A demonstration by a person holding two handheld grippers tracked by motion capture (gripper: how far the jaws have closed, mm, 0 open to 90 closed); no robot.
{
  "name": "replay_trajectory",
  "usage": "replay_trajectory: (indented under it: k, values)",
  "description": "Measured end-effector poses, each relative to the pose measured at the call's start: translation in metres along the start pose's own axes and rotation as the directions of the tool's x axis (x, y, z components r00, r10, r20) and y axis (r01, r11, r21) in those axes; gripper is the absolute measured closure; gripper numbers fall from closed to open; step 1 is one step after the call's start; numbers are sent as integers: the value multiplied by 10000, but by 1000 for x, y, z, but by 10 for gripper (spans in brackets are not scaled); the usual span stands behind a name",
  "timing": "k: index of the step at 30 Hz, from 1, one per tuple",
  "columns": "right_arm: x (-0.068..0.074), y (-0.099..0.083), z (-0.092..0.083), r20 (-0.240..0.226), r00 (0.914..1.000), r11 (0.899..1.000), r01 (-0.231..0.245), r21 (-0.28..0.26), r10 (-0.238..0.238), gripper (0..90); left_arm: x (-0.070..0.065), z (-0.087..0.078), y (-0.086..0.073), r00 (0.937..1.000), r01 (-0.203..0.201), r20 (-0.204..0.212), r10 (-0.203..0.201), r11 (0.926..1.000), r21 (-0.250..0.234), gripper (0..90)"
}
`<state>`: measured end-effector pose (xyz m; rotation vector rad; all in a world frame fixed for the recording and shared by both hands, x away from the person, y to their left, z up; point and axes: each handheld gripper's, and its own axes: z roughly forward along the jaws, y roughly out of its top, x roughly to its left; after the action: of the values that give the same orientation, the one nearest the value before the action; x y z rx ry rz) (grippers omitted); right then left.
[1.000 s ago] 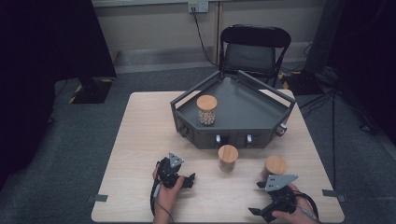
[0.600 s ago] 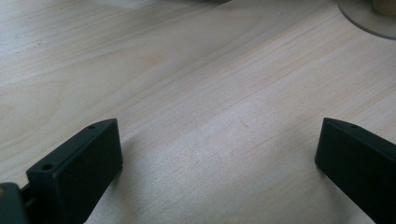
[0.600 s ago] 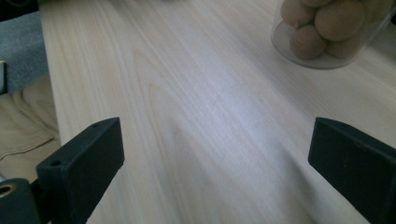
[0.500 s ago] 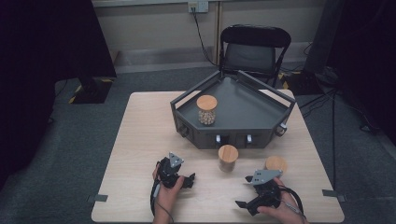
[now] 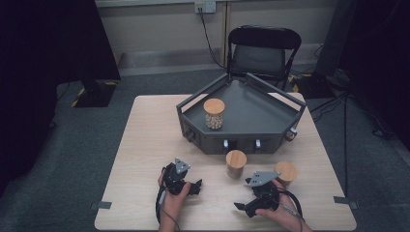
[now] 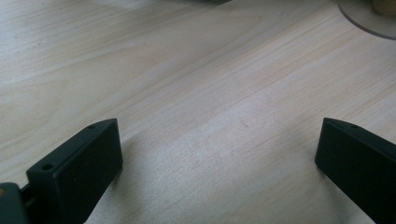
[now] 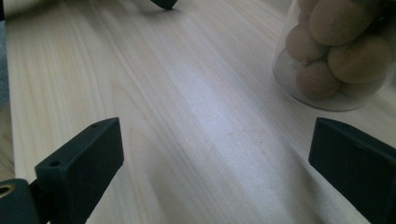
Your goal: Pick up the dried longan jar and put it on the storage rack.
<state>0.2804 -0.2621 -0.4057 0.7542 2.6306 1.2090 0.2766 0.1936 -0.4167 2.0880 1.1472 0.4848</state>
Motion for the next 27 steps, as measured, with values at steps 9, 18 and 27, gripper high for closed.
replay_trajectory:
  k: [9, 18, 27]
  values:
    - [3, 5, 8, 325, 9995, 9999, 12, 115, -15, 24, 0, 0, 0, 10000, -1, -1, 1, 10000, 4, 2]
    - [5, 7, 15, 602, 9980, 9998, -215, -4, 215, 24, -1, 0, 0, 10000, 27, -42, -27, 10000, -2, 2]
    - [9, 9, 18, 1057, 9933, 9989, -451, -144, 464, 24, -1, 0, 0, 10000, 34, -45, -34, 10000, -3, 2]
